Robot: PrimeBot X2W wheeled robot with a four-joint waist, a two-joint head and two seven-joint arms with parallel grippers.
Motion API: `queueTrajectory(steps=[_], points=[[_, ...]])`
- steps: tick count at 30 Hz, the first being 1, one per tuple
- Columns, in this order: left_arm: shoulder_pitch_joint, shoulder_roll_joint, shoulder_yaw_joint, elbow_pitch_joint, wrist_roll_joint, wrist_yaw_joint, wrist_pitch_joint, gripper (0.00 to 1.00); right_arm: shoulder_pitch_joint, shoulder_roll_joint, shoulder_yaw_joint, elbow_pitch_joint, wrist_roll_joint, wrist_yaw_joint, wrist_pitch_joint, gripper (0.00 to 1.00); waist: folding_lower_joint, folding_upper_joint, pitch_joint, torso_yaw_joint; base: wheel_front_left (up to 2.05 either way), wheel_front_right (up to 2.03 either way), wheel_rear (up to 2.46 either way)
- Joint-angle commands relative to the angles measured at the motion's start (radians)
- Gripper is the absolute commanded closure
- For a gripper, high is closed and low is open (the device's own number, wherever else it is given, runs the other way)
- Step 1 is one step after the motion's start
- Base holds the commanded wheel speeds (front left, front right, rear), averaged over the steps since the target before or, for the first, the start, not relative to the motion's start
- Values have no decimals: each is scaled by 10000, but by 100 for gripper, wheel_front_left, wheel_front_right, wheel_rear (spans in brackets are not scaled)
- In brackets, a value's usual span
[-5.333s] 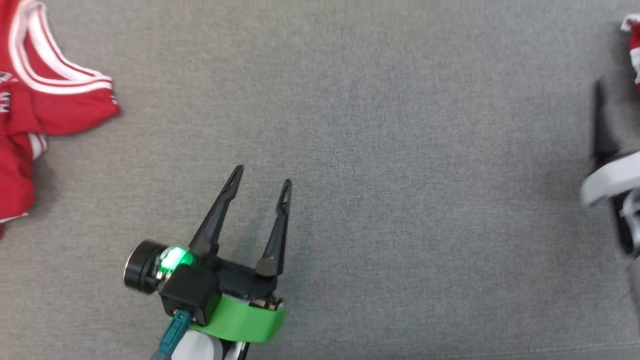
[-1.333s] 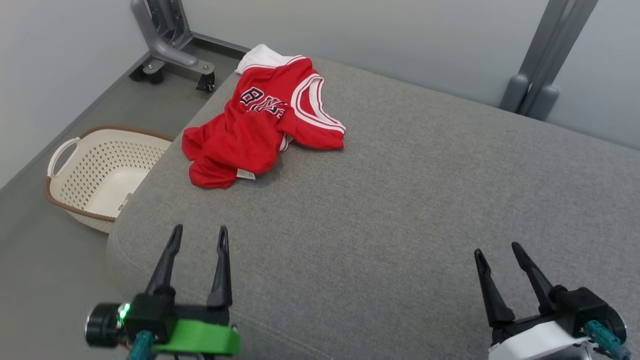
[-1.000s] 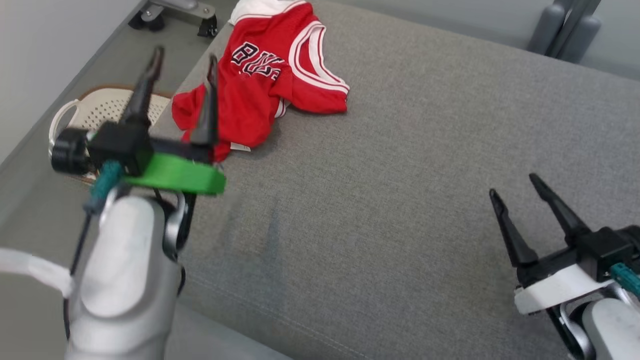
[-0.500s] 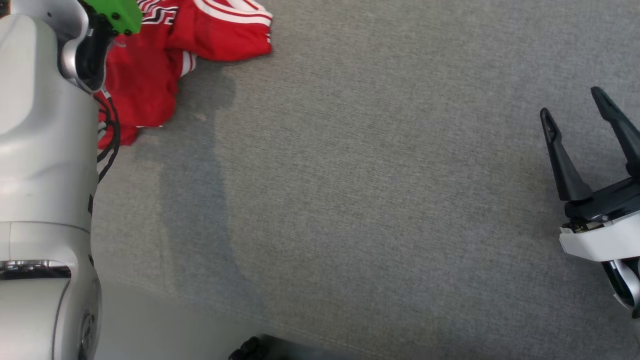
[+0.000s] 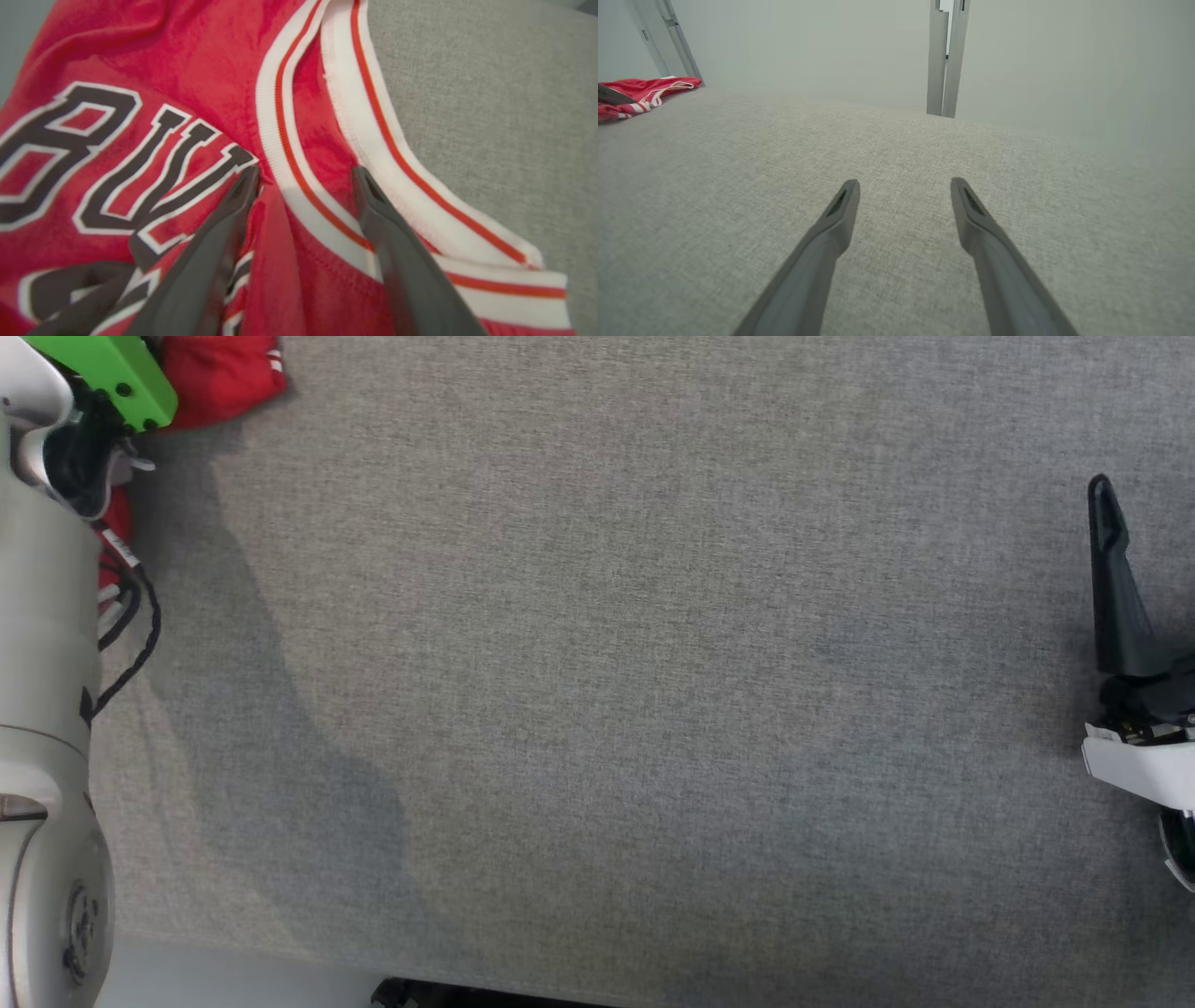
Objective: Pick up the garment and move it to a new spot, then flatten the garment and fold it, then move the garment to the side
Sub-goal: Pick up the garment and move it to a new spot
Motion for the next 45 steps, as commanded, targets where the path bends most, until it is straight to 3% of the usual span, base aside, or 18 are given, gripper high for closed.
queueTrajectory(steps=[1, 9, 15, 22, 31, 45], points=[[336, -212, -139, 353, 46, -8, 241, 100, -30, 96, 50, 205, 167, -14, 33, 0, 0, -1, 411, -414, 0, 0, 0], [126, 199, -523, -346, 382, -44, -2479, 100, -291, 309, 267, 468, 218, -16, 34, 0, 0, -1, -176, -368, 0, 0, 0], [512, 481, -1961, -1872, -269, -13, -3641, 100, -66, 971, 539, 846, 249, -8, 25, 0, 0, -1, -2043, -312, 0, 0, 0], [684, 856, -3874, -3903, -1157, -14, -3430, 100, 738, 1846, 452, 1112, 355, -8, 17, 0, 0, -1, -4239, -519, 0, 0, 0], [204, 1451, -5268, -6010, -2113, -13, -2546, 100, 1112, 2559, 634, 1144, 452, -8, 17, 0, 0, -1, -5612, -1811, 0, 0, 0], [1197, 701, -5984, -6994, -3212, -14, -1925, 100, 1690, 2902, 424, 1152, 511, -8, 18, 0, 0, -1, -6193, -3636, 0, 0, 0]])
